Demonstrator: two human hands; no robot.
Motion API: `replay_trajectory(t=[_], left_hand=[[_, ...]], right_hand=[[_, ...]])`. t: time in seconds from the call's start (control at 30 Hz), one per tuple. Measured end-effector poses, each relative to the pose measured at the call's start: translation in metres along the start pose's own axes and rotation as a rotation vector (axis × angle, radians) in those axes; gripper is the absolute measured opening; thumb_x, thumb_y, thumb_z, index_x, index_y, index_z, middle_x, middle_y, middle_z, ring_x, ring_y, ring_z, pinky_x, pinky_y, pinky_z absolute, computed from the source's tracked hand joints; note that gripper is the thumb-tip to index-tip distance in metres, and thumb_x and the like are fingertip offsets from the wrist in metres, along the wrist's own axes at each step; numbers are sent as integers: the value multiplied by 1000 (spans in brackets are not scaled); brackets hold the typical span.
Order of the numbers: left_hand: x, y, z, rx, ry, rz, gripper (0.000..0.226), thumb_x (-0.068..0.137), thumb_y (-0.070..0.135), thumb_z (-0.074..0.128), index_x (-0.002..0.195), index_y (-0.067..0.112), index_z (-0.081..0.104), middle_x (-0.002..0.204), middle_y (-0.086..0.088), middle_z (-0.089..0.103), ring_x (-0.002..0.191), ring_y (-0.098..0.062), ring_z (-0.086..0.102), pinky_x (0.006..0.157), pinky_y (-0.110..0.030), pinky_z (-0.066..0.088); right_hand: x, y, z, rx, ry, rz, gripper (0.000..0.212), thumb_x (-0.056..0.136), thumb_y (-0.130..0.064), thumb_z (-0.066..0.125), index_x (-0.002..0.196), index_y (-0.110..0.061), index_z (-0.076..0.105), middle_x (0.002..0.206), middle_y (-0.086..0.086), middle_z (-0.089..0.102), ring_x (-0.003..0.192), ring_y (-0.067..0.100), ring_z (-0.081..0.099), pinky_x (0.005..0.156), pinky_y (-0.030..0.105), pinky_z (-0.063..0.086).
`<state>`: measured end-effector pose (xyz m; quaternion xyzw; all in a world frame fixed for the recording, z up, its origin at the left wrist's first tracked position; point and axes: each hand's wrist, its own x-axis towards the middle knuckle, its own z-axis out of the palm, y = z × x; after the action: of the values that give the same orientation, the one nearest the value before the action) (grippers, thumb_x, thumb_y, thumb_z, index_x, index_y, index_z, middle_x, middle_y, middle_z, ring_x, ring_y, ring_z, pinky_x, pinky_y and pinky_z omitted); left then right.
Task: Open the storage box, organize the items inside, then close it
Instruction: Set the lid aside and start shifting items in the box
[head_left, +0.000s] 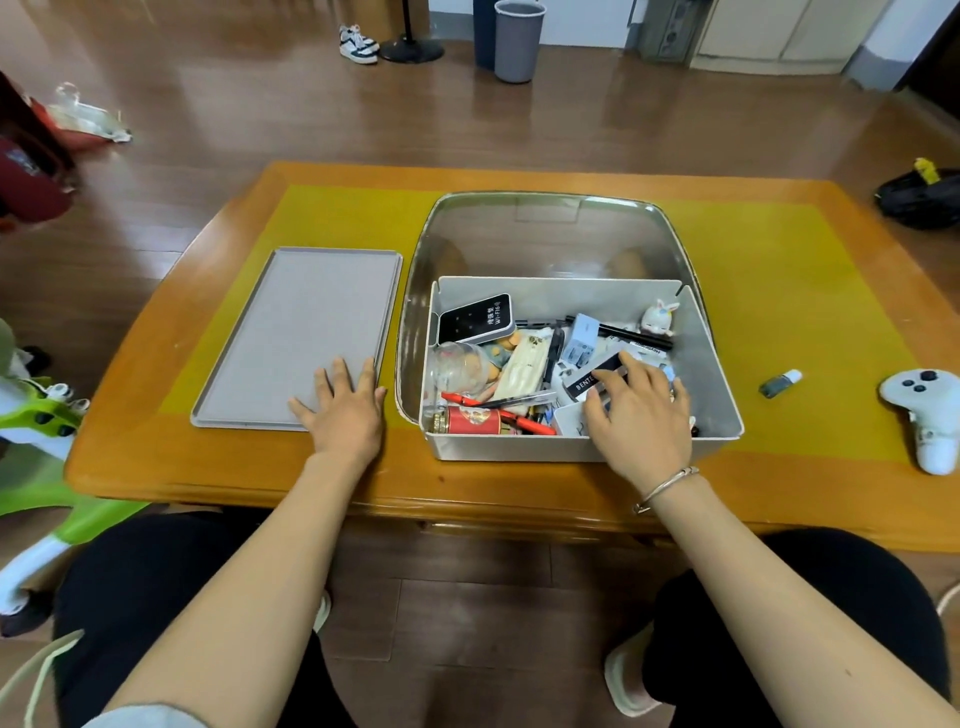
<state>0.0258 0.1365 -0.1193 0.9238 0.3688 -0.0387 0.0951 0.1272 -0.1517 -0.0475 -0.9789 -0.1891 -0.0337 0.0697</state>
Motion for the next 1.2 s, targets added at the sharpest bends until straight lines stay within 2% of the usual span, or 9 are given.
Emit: replay_trajectory(t=[0.4,0.5,0.57,0.7,0.77,0.83,0.9,0.97,1.2], left_hand=[[-19,-1,0,-19,-10,11,49,103,42,21,151,33,15,161,-7,7,147,-31,0,111,-66,3],[-18,4,-13,-27,18,26,44,103,40,25,145,28,32,154,-12,23,143,-35,12,110,-64,11],[-19,11,-27,-96,144,81,42,103,38,26,137,23,45,147,-13,36,138,-35,24,109,-58,18],[-19,49,-58,-357,239,188,46,103,42,26,136,17,46,133,-14,54,122,-35,47,95,-47,38],[-17,72,-65,-439,160,195,50,103,40,27,145,13,31,127,-19,58,113,-38,54,86,-42,43],[-15,87,-67,-388,82,156,57,103,31,34,151,9,13,126,-22,58,110,-40,56,82,-43,45],[-15,96,-64,-283,39,130,66,100,23,43,152,10,5,125,-20,59,106,-37,59,78,-42,47],[-16,98,-60,-210,63,116,67,97,19,48,151,11,9,122,-19,60,101,-36,61,72,-41,48],[-33,79,-57,-156,179,94,45,95,18,51,135,11,30,110,-21,63,92,-39,61,62,-37,39]], right_hand=[[1,1,-1,45,27,-20,40,92,-36,40,124,-21,59,144,4,43,134,23,32,113,45,17],[3,7,-5,99,40,-63,41,91,-34,47,128,-19,55,147,5,37,137,25,26,115,43,9],[6,19,-10,107,92,-65,41,90,-29,51,129,-18,53,149,7,34,140,26,21,116,43,3],[18,54,-22,59,167,61,47,89,-17,53,135,-12,45,149,15,32,139,32,23,116,46,8],[25,69,-26,77,95,153,49,90,-13,51,136,-4,38,143,24,36,131,40,33,108,48,25],[29,79,-27,159,-5,243,42,92,-10,46,132,2,38,124,30,51,113,44,49,83,45,40],[31,84,-26,202,-75,295,28,91,-6,43,118,2,46,108,31,58,100,45,54,67,40,37],[31,85,-24,190,-95,290,17,88,-2,42,103,2,49,104,31,59,96,45,55,66,39,37],[5,77,-20,223,-16,183,7,88,-3,48,95,-3,51,89,25,63,80,40,58,57,31,30]])
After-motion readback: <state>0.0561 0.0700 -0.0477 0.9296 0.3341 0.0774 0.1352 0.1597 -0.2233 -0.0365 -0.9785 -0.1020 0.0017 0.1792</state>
